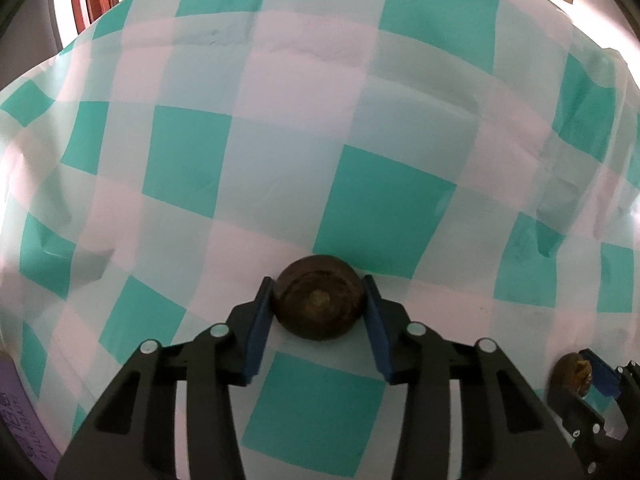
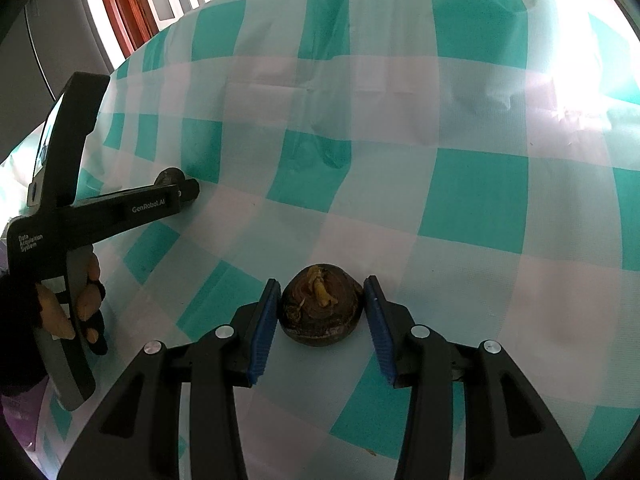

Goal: Organize fruits
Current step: 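Carry both dark fruits over the purple-rimmed box and lower them inside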

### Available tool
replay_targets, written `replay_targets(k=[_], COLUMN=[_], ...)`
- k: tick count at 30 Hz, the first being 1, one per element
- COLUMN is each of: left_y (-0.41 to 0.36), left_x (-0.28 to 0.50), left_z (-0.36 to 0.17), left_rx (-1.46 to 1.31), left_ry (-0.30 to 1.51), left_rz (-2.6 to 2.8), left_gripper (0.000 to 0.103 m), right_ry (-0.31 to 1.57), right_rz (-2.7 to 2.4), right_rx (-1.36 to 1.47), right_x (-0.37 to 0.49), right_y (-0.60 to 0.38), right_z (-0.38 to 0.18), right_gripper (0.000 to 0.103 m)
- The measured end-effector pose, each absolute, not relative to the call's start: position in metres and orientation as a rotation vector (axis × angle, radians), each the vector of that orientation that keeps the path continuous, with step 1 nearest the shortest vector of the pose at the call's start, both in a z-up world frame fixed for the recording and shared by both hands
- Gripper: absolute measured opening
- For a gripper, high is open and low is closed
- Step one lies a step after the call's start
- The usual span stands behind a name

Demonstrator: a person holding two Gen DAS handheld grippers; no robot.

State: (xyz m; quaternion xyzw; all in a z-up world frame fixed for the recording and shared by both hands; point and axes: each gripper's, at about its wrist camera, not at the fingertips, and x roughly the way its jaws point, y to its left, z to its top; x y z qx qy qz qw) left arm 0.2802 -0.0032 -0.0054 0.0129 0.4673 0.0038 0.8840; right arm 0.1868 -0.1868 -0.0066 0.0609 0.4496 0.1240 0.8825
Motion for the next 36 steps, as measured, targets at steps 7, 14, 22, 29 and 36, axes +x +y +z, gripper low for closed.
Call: replay_targets(k=[7,14,22,29,36], left_y=[0.000,0.008,0.001,-0.011,-0.020], left_x=[0.269,0.275,0.260,0.213,0.155], left_z=[-0.006,-0.009,-0.004,0.001,0.000], left_rx=[0.024,0.024,0.027,0.040,0.080], left_ry=[0.965,0.964,0.981,1.011,1.054], left_rz=[0.010,0.007,-0.056,-0.138,-0.239], left_gripper=[0.044,0.043,0.042,0.042,0.042], right_ry=[0.936,0.937,0.938,0.936,0.978], right_rz=[0.259,0.252,0.240,0.233,0.186], right_rx=[0.134,0.121,0.105,0.114,0.158], right_x=[0.187,0.187,0.188,0.187,0.152], right_y=[-0.187,-0.186,-0.183,-0.183,-0.185], right_z=[-0.007,-0.005,-0.005,-0.006,-0.002], right_gripper=[0.044,0.044,0.043,0.041,0.041])
